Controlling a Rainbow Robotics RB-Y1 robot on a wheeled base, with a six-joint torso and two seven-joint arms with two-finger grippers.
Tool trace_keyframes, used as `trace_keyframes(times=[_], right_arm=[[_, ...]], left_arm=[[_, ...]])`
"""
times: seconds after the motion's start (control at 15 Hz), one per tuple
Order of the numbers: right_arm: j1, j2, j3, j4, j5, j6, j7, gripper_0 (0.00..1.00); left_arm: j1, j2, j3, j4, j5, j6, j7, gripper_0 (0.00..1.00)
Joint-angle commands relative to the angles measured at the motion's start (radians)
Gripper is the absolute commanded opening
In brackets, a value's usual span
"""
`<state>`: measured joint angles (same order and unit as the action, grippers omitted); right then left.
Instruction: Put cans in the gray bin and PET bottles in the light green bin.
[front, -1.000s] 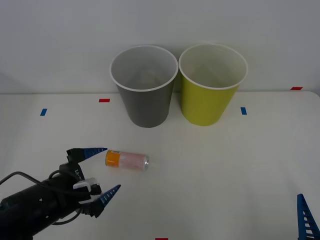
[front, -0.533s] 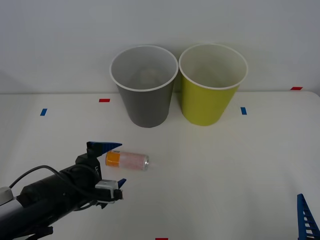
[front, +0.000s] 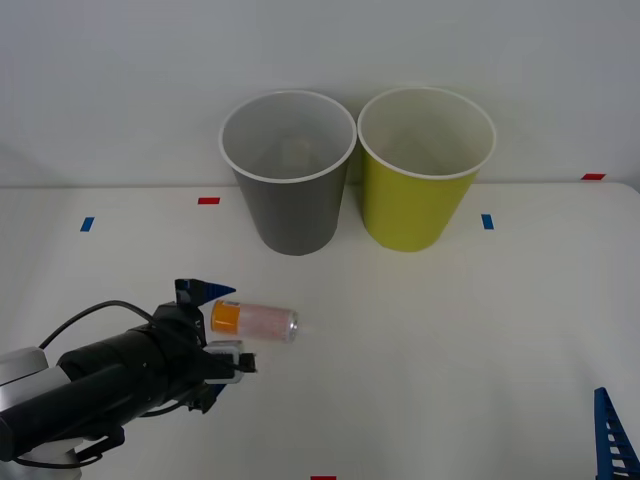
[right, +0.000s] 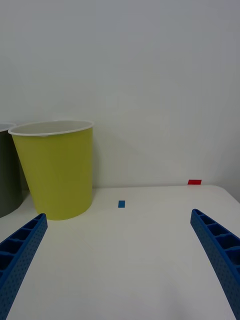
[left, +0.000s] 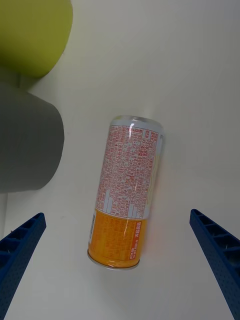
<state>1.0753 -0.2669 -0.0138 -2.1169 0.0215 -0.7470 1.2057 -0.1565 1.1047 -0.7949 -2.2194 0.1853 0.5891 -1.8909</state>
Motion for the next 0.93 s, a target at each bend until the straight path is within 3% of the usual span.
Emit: trace_keyframes(times=[0.07,0.33,0.53,0.73,0.93], right_arm=[[0.0,0.0,0.0,0.0,0.0,0.0,0.0,1.0],[0.0,0.0,0.0,0.0,0.0,0.0,0.0,1.0],[0.0,0.0,0.0,0.0,0.0,0.0,0.0,1.0],[0.0,0.0,0.0,0.0,0.0,0.0,0.0,1.0],[0.0,0.0,0.0,0.0,0.0,0.0,0.0,1.0]], left_arm=[[-0.055,-0.028,-0.001,-0.069,0.043,0.156,-0.017,1.0],[-0.094,-0.115,0.0,-0.068,0.056,0.293,-0.1,1.0],[-0.16,-0.151,0.0,-0.068,0.16,0.383,-0.2,1.0],[-0.222,-0.207,0.0,-0.052,0.24,0.483,-0.217,1.0],[-0.244,-0.272,0.003,0.044,0.27,0.494,-0.306,1.0]])
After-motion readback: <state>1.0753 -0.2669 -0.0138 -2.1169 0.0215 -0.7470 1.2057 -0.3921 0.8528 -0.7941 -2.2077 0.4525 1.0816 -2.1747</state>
